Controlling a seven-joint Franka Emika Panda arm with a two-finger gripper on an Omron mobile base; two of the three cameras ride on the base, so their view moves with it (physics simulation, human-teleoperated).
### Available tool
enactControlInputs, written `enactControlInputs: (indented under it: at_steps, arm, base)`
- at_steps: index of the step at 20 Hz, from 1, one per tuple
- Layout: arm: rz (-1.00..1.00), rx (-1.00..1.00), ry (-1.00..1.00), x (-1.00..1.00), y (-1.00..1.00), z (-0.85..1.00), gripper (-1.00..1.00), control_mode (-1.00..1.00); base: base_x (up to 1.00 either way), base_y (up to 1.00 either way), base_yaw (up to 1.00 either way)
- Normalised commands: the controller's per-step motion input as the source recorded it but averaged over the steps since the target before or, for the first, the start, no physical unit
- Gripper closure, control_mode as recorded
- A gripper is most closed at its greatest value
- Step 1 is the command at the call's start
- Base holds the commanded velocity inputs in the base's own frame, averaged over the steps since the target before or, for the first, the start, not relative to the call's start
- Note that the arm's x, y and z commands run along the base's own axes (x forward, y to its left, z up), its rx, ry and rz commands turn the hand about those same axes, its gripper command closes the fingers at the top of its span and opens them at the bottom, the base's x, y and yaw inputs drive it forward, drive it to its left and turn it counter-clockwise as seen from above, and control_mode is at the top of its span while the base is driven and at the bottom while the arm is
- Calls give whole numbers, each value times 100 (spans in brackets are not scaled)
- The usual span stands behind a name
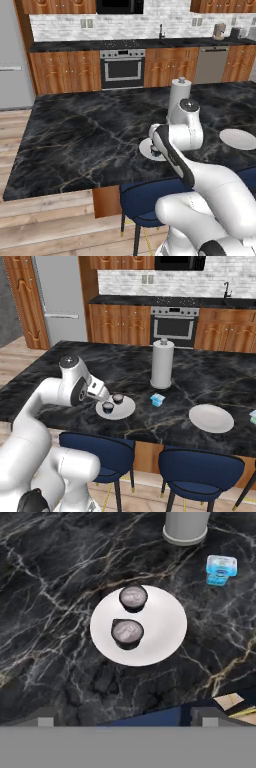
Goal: Place two yogurt containers on each plate.
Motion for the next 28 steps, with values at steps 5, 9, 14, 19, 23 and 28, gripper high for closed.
enactControlInputs:
  at_steps: [5,9,14,19,23,28]
  arm:
    - [0,-1,-5,-42,4,47,-100,-100]
    - [0,0,-4,-35,-5,14,-100,100]
    - [0,0,0,0,0,0,-100,100]
    - [0,0,0,0,0,0,-100,100]
    - [0,0,0,0,0,0,-100,100]
    - [0,0,0,0,0,0,-100,100]
  base:
    - [0,0,0]
    - [-21,-11,0]
    - [-88,-95,0]
    - [-34,-100,0]
    - [9,-98,-1]
    - [82,-29,-1]
